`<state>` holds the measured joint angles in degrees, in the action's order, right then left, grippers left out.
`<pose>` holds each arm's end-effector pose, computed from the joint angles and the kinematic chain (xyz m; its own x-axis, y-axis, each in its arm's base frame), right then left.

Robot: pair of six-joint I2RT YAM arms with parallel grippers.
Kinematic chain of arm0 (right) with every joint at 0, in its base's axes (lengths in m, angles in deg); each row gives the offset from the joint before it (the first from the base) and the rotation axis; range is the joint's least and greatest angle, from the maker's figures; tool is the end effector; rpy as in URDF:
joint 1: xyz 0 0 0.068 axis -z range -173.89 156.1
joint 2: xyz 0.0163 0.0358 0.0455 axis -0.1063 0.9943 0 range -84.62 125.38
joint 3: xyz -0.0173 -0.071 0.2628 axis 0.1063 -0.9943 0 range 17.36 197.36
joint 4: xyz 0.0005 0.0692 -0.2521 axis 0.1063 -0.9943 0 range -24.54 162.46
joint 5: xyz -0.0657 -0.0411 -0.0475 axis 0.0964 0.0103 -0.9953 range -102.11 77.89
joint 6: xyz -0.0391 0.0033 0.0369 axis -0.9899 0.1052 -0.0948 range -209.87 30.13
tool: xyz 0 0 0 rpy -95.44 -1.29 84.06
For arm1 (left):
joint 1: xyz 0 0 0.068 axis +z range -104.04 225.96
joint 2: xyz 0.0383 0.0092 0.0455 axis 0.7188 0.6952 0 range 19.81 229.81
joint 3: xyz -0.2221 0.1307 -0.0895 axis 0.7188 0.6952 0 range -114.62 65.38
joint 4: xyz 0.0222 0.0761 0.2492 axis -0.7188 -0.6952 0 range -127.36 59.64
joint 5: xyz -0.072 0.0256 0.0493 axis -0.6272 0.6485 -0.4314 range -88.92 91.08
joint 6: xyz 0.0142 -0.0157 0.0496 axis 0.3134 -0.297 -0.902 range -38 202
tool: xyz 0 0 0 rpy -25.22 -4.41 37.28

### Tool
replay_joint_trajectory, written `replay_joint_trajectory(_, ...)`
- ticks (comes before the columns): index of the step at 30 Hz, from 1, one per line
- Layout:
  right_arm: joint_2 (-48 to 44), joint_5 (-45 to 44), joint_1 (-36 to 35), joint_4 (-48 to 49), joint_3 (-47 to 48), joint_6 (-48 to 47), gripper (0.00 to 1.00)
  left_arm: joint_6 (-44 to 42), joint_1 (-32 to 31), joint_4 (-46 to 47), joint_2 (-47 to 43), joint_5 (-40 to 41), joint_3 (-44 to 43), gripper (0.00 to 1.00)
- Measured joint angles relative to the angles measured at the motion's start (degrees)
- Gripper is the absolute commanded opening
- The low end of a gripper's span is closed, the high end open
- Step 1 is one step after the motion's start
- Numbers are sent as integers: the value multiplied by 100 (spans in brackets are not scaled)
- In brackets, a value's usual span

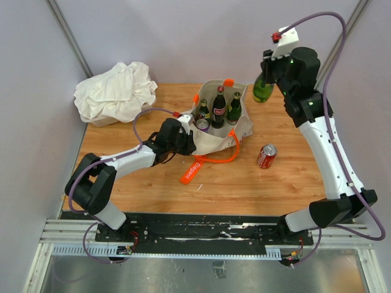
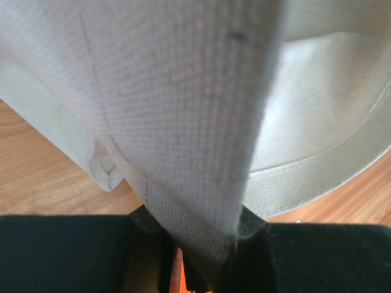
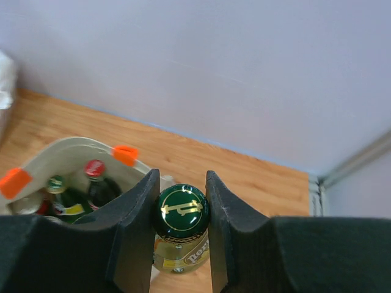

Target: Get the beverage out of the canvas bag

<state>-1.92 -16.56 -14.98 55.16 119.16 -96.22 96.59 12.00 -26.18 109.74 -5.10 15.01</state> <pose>0.2881 0.1081 0.5157 0.0609 -0.0946 -0.9936 -0.2813 0.9535 -0.1080 0.2766 -0.1909 0.2044 -0.6228 0.1175 -0.7735 0.4870 0.8320 -0.2657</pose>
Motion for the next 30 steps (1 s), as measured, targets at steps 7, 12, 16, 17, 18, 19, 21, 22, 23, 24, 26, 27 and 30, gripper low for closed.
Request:
replay_joint_trajectory(7, -256, 31, 1366, -28, -879, 354, 1, -22, 0, -33, 2, -24, -31, 8)
replay_joint_trajectory(12, -264, 151, 1676, 33, -1438, 595, 1, -46, 0, -96, 44, -46, -98, 8)
replay_joint_trajectory(16, -258, 313, 1825, 332, -2048, 789, 1, -66, 0, -116, 66, -55, -129, 8)
replay_joint_trajectory(17, -254, 321, 1829, 402, -2210, 815, 1, -68, 0, -127, 76, -55, -140, 8)
replay_joint_trajectory(18, -254, 334, 1845, 511, -2387, 839, 1, -72, 0, -133, 85, -55, -151, 8)
replay_joint_trajectory(19, -251, 341, 1873, 605, -2570, 857, 1, -83, 0, -140, 96, -55, -166, 8)
replay_joint_trajectory(21, -229, 345, 1919, 837, -2953, 920, 1, -87, 0, -157, 111, -52, -190, 8)
replay_joint_trajectory(22, -210, 354, 1928, 916, -3088, 933, 1, -87, 0, -162, 116, -52, -197, 8)
replay_joint_trajectory(23, -186, 352, 1928, 1086, -3276, 940, 1, -90, 0, -166, 118, -52, -199, 8)
replay_joint_trajectory(24, -168, 352, 1928, 1196, -3414, 944, 1, -92, 0, -170, 120, -52, -201, 8)
replay_joint_trajectory(26, -136, 350, 1928, 1469, -3709, 946, 1, -105, 0, -170, 131, -50, -203, 8)
replay_joint_trajectory(27, -133, 350, 1928, 1668, -3904, 949, 1, -109, 0, -170, 136, -50, -203, 8)
replay_joint_trajectory(30, -129, 348, 1928, 2065, -4266, 953, 1, -109, 0, -168, 142, -50, -203, 8)
